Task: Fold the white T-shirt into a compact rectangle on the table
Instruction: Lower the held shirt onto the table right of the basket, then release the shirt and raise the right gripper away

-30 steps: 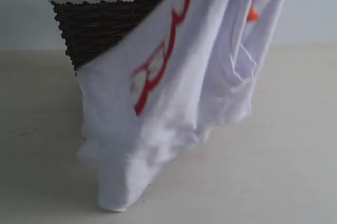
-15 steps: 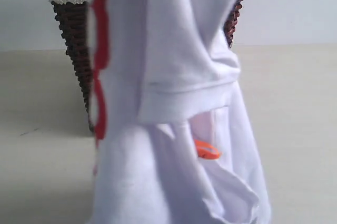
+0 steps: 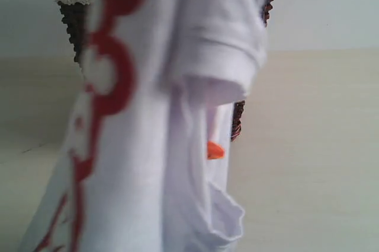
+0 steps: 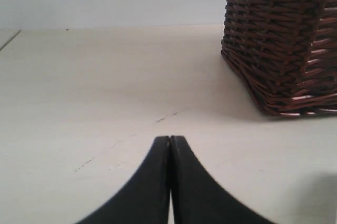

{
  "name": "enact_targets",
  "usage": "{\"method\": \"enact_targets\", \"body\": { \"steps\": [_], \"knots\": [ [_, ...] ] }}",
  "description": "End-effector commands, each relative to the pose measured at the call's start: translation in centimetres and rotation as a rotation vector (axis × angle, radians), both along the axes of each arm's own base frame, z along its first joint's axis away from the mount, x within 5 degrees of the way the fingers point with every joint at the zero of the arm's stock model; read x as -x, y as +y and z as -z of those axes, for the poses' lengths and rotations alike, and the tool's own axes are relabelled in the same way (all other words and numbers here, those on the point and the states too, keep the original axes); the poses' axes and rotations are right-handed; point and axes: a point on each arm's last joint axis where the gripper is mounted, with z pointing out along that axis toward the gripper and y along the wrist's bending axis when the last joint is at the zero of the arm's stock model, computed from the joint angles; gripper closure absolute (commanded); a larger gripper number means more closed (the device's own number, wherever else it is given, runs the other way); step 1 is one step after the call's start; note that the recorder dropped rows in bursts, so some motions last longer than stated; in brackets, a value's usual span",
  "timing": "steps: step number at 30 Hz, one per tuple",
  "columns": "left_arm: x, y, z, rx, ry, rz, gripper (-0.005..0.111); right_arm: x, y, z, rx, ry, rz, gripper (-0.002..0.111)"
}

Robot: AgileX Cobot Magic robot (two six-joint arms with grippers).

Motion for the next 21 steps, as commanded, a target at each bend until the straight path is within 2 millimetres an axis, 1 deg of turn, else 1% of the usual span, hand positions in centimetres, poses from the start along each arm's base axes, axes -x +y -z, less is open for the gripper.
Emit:
{"method": "enact_targets", "body": {
  "steps": [1, 2, 4, 5, 8, 10, 12, 13, 14, 15, 18, 19, 21],
  "knots": [
    [0.0, 0.0, 0.0, -0.003, -0.012, -0.003, 0.107, -2.6, -3.5, 3.6, 0.311, -0.069, 0.388, 0.108],
    [0.0, 0.0, 0.0, -0.003, -0.012, -0.003, 0.107, -3.3, -3.8, 5.1, 0.398, -0.063, 0.420, 0.108],
    [0.0, 0.0, 0.0, -0.003, -0.012, -0.003, 0.107, -4.3, -3.8, 8.5, 0.527, -0.011, 0.427, 0.108],
    [0.0, 0.0, 0.0, -0.003, -0.012, -0.003, 0.107, -4.9, -3.7, 10.6, 0.600, 0.029, 0.423, 0.108],
    [0.0, 0.0, 0.0, -0.003, -0.012, -0.003, 0.107, -7.0, -4.1, 16.8, 0.908, 0.088, 0.434, 0.108],
    [0.0, 0.0, 0.0, -0.003, -0.012, -0.003, 0.107, -8.6, -4.7, 20.1, 1.112, 0.080, 0.490, 0.108],
    [0.0, 0.0, 0.0, -0.003, -0.012, -0.003, 0.107, -10.1, -5.0, 22.2, 1.277, 0.033, 0.532, 0.107],
    [0.0, 0.0, 0.0, -0.003, -0.012, -0.003, 0.107, -10.8, -4.8, 23.1, 1.328, 0.023, 0.546, 0.103],
    [0.0, 0.0, 0.0, -0.003, -0.012, -0.003, 0.107, -11.3, -4.6, 23.7, 1.340, 0.030, 0.557, 0.098],
    [0.0, 0.0, 0.0, -0.003, -0.012, -0.003, 0.107, -11.7, -4.3, 24.4, 1.332, 0.042, 0.559, 0.092],
    [0.0, 0.0, 0.0, -0.003, -0.012, -0.003, 0.107, -13.5, -2.7, 25.5, 1.211, -0.020, 0.552, 0.074],
    [0.0, 0.0, 0.0, -0.003, -0.012, -0.003, 0.107, -14.2, -2.4, 25.6, 1.193, -0.058, 0.574, 0.070],
    [0.0, 0.0, 0.0, -0.003, -0.012, -0.003, 0.107, -15.7, -2.9, 25.3, 1.191, -0.112, 0.675, 0.067]
  ]
}}
